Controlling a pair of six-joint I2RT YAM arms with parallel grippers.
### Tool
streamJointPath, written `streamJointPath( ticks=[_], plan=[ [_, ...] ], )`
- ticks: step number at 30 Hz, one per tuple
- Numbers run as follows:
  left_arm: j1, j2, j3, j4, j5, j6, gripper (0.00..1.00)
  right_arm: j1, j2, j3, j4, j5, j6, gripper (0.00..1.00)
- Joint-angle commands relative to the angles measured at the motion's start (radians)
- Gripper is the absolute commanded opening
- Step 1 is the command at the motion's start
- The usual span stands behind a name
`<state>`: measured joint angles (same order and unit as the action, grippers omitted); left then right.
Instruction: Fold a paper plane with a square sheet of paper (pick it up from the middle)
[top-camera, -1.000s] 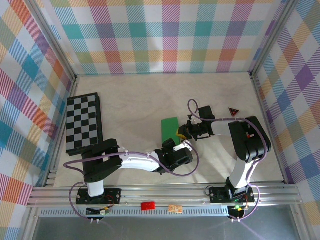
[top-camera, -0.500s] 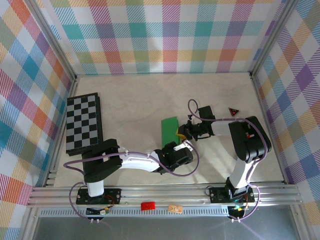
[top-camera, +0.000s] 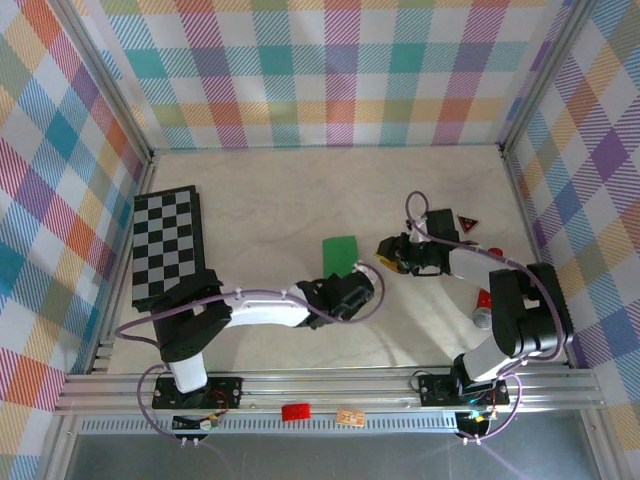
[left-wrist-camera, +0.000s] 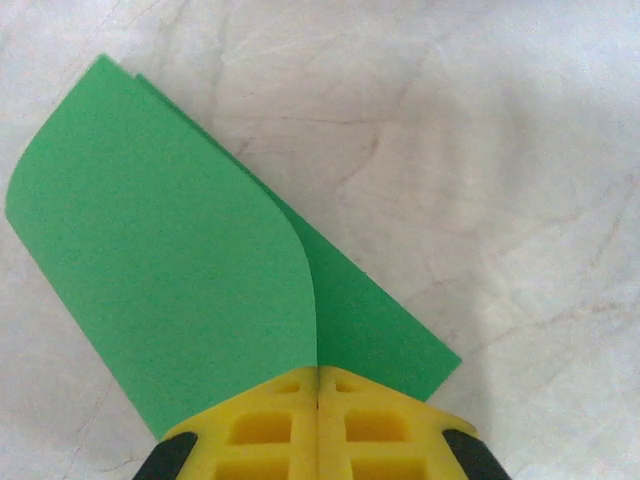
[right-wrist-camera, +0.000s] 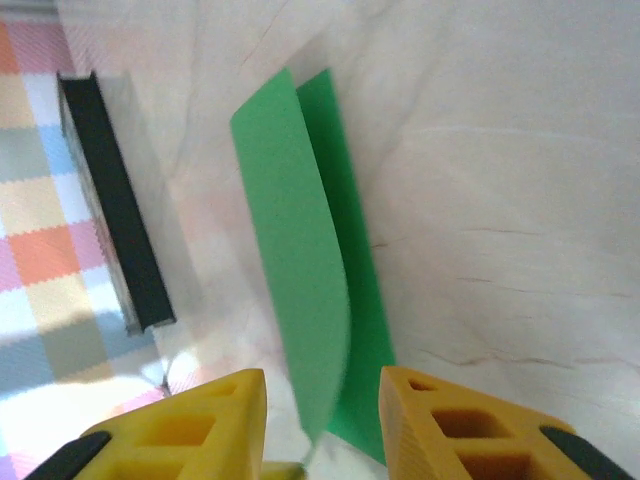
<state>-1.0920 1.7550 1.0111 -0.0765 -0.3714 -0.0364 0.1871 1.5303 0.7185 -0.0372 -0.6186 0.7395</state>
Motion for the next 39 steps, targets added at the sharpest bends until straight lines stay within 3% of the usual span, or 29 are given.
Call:
streamJointPath(
  ticks=[1, 7, 15, 22, 28, 35, 39],
  plan=[
    [0.076, -0.049, -0.01, -0.002, 0.276, -0.111, 0.0, -0.006, -0.033, -0.036, -0.047, 0.043, -0.032, 0.36],
    [0.153, -0.048, -0.019, 0.025, 0.428, -0.161, 0.0, -0.005, -0.04, -0.069, -0.013, 0.022, -0.028, 0.35],
    [0.185, -0.04, -0.008, 0.06, 0.521, -0.202, 0.0, -0.006, -0.084, -0.123, 0.045, 0.014, -0.027, 0.35],
    [0.188, -0.022, 0.016, 0.083, 0.567, -0.233, 0.0, -0.006, -0.114, -0.139, 0.037, 0.011, -0.04, 0.34],
    [0.195, -0.017, 0.006, 0.125, 0.56, -0.295, 0.0, -0.006, -0.064, -0.116, 0.017, -0.077, -0.012, 0.29],
    [0.194, 0.014, 0.014, 0.126, 0.548, -0.319, 0.0, -0.002, -0.037, -0.174, 0.131, -0.127, 0.058, 0.14],
    [0.195, 0.02, 0.019, 0.108, 0.529, -0.312, 0.0, 0.007, -0.027, -0.169, 0.1, -0.138, 0.039, 0.1]
  ],
)
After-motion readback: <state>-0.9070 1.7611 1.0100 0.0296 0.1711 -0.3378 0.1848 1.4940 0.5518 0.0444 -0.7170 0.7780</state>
